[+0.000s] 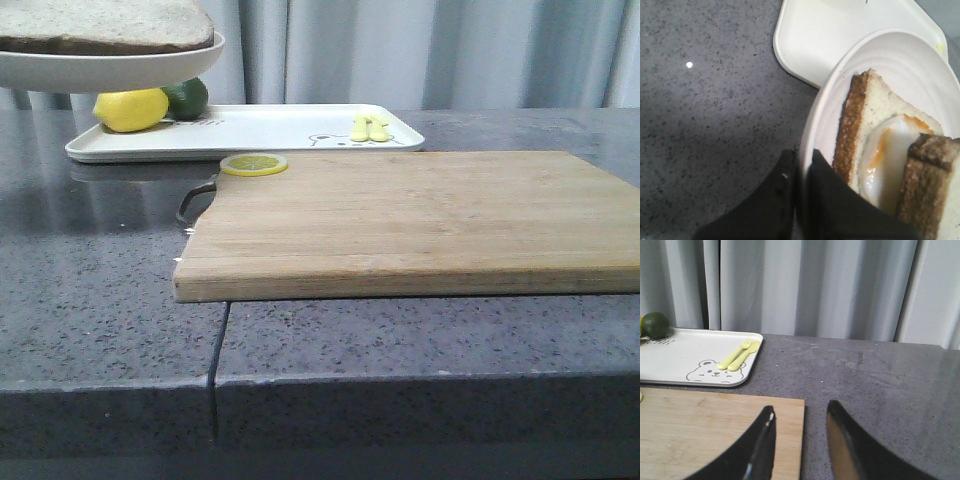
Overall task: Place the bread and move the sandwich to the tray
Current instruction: 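Lift the plate with the left gripper and carry it toward the tray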
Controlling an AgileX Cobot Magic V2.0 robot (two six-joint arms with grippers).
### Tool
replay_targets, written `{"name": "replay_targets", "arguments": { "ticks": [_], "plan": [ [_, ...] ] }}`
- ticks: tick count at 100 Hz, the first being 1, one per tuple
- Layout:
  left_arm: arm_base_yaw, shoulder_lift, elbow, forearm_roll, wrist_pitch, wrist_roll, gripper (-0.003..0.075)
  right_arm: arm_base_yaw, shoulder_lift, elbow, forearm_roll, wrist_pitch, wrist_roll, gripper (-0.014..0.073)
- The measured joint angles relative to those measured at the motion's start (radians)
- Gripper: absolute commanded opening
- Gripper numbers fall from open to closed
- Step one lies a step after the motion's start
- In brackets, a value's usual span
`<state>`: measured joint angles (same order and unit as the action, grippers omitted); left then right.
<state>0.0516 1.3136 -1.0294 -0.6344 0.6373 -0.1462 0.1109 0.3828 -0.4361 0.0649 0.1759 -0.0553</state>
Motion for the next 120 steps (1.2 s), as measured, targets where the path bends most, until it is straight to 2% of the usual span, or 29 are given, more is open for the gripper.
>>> {"name": "replay_targets", "arguments": {
  "ticks": [15, 42, 86, 120],
  "plan": [
    [0.000, 0.089, -0.079, -0.017, 0.021, 0.024, -0.0019, 0.000, 0.000, 0.000, 0.000, 0.000, 0.000, 0.0269],
    [0.000, 0.284, -0.278, -0.156, 0.068, 0.128, -0.0019, 0.000, 0.000, 0.000, 0.000, 0.000, 0.000, 0.0269],
    [-0.017, 0.621, -0.678, -0.166, 0.200, 0.158, -0.0019, 0.000, 0.000, 0.000, 0.000, 0.000, 0.000, 0.0269],
    [-0.052, 0.789, -0.869, -0.164, 0.243, 0.158, -0.0019, 0.000, 0.000, 0.000, 0.000, 0.000, 0.000, 0.0269]
  ]
}}
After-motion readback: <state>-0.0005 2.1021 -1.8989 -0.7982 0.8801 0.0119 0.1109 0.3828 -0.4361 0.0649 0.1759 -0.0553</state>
